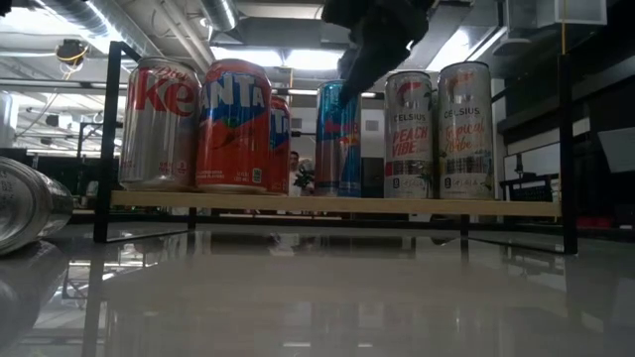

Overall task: Place canned beverage on shelf
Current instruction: Put the left blue soda can on the shelf and align with the other soda cans

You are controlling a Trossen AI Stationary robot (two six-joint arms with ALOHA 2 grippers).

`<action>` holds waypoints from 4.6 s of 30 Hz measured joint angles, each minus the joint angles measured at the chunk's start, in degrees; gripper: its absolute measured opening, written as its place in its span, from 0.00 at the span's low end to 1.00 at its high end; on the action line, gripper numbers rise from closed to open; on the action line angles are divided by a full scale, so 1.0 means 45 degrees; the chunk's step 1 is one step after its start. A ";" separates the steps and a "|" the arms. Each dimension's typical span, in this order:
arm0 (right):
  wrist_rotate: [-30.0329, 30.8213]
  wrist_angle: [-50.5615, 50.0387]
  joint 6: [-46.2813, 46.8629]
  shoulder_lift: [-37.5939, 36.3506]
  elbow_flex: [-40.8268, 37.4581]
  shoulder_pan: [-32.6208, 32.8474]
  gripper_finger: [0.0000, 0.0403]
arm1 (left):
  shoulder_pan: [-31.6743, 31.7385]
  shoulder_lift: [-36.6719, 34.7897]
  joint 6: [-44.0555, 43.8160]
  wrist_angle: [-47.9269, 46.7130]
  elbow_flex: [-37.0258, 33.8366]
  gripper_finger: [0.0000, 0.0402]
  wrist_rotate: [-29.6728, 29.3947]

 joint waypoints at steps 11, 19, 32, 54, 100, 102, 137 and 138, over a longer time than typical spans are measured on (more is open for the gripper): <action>0.0315 -0.0066 0.0110 0.0118 0.0000 0.0698 0.95 | 0.0003 0.0000 0.0000 -0.0019 0.0002 0.76 -0.0005; 0.1249 -0.0054 0.0830 0.0118 0.0000 0.0903 0.94 | 0.0005 0.0000 0.0000 -0.0015 0.0000 0.76 -0.0005; 0.1254 -0.0035 0.2770 0.0118 0.0000 0.0908 0.66 | 0.0005 0.0000 0.0000 -0.0010 0.0000 0.76 -0.0002; 0.2457 -0.0147 0.5899 0.0113 0.0000 0.0913 0.62 | 0.0001 0.0000 0.0340 0.0000 0.0000 0.76 0.0068; 0.2342 -0.0133 0.6052 0.0108 0.0000 0.0903 0.63 | 0.0003 0.0000 0.0340 0.0000 0.0000 0.76 0.0097; 0.2347 -0.0133 0.6052 0.0108 0.0000 0.0903 0.63 | 0.0000 0.0000 0.0340 0.0000 0.0000 0.76 0.0097; 0.2366 -0.0142 0.6052 0.0108 0.0000 0.0903 0.63 | 0.0000 0.0000 -0.1336 0.0005 0.0002 0.76 0.1164; 0.2371 -0.0142 0.6052 0.0108 0.0000 0.0903 0.63 | 0.0000 0.0000 -0.1336 0.0005 0.0000 0.76 0.1161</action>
